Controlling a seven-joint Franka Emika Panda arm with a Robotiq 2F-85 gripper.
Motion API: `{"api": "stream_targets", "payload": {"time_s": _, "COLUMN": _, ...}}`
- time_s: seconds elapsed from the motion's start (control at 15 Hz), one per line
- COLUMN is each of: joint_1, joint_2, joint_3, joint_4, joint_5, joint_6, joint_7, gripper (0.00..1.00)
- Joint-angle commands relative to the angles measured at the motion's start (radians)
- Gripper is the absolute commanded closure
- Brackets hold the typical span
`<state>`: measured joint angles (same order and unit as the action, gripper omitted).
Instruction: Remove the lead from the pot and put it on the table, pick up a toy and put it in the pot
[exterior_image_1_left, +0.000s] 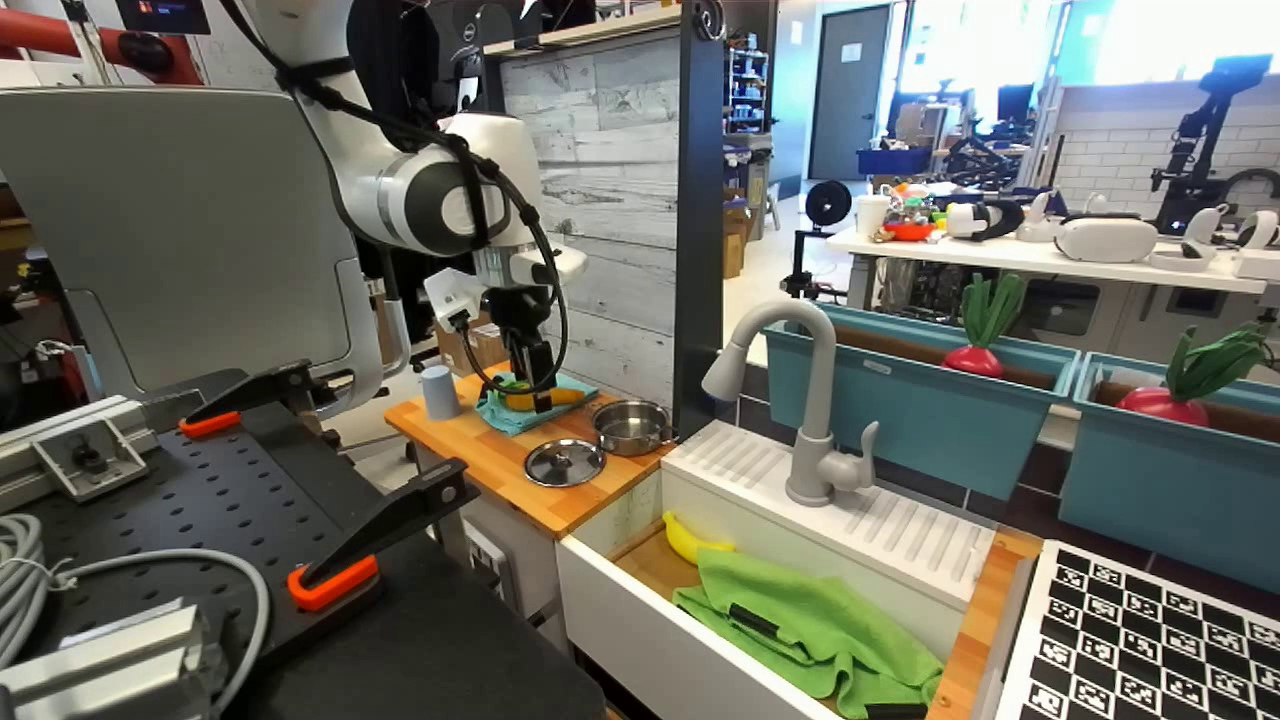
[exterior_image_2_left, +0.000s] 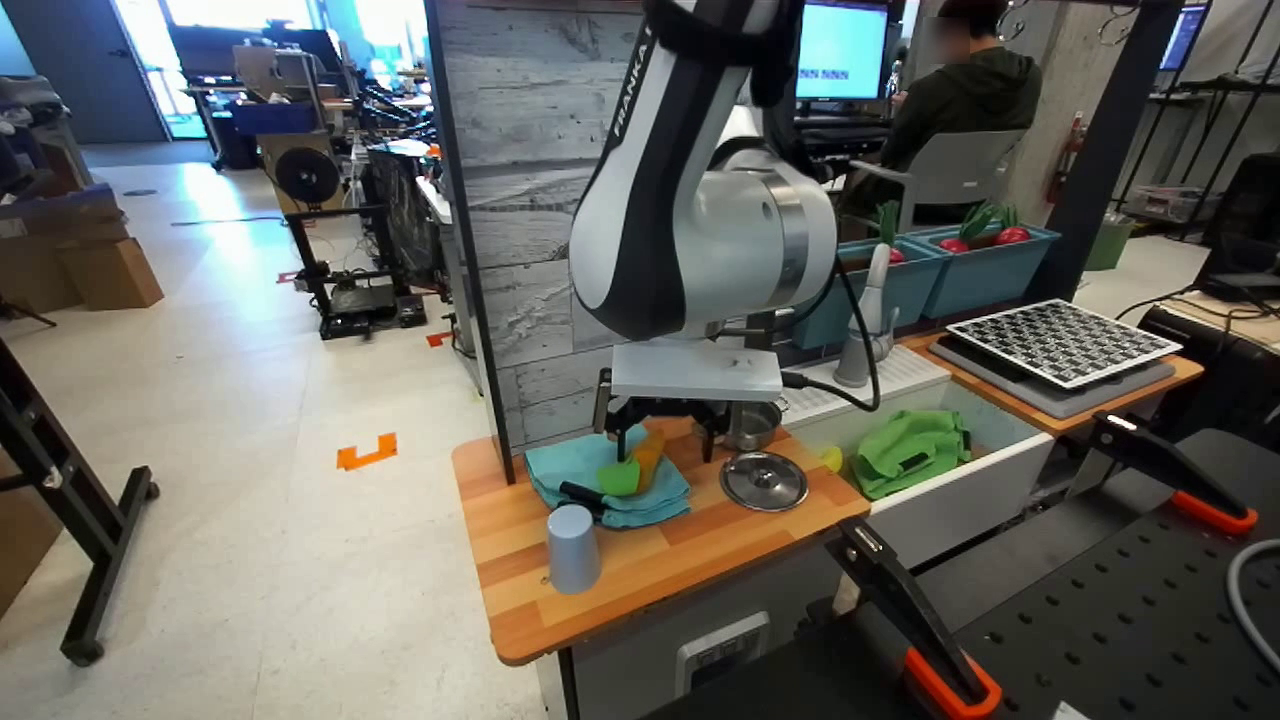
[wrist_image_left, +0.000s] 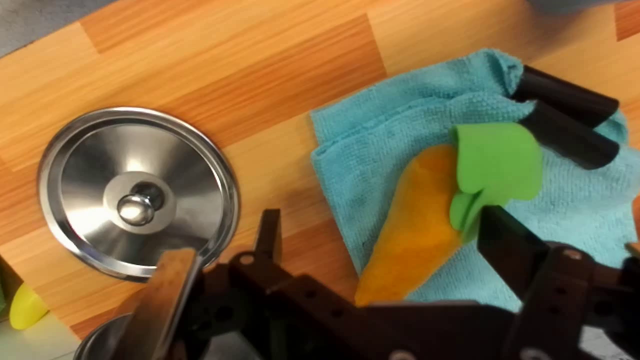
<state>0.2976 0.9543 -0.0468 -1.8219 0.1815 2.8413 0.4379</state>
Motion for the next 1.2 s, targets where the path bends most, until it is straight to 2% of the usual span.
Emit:
{"api": "stream_targets", "payload": {"time_s": 0.0, "joint_1": 0.012, "joint_2": 0.044, "joint_3": -0.012, "joint_4": 0.082, "joint_5": -0.007, "joint_6": -0.065, "joint_7": 0.017, "gripper": 0.08}}
{"api": "stream_targets", "payload": {"time_s": 0.07, "joint_1": 0.015, "joint_2": 0.050, "joint_3": -0.016, "joint_4": 0.095, "joint_5": -0.011, "joint_6": -0.081, "joint_7": 0.019, "gripper": 0.28}}
{"api": "stream_targets", "payload": {"time_s": 0.67, "joint_1": 0.015, "joint_2": 0.067, "joint_3": -0.016, "joint_4": 0.152, "joint_5": -0.025, "joint_6": -0.148, "joint_7": 0.019, "gripper": 0.95}}
{"api": "stream_targets", "payload": {"time_s": 0.8, "joint_1": 0.011, "joint_2": 0.060, "joint_3": -0.013, "joint_4": 0.147, "joint_5": -0.025, "joint_6": -0.152, "joint_7": 0.014, "gripper": 1.00}}
{"api": "stream_targets", "payload": {"time_s": 1.0, "joint_1": -0.007, "joint_2": 0.031, "joint_3": 0.008, "joint_4": 0.118, "joint_5": -0.024, "joint_6": -0.162, "joint_7": -0.017, "gripper": 0.98}}
{"api": "stream_targets", "payload": {"time_s": 1.13, "joint_1": -0.041, "joint_2": -0.008, "joint_3": 0.049, "joint_4": 0.079, "joint_5": -0.016, "joint_6": -0.187, "joint_7": -0.070, "gripper": 0.98}}
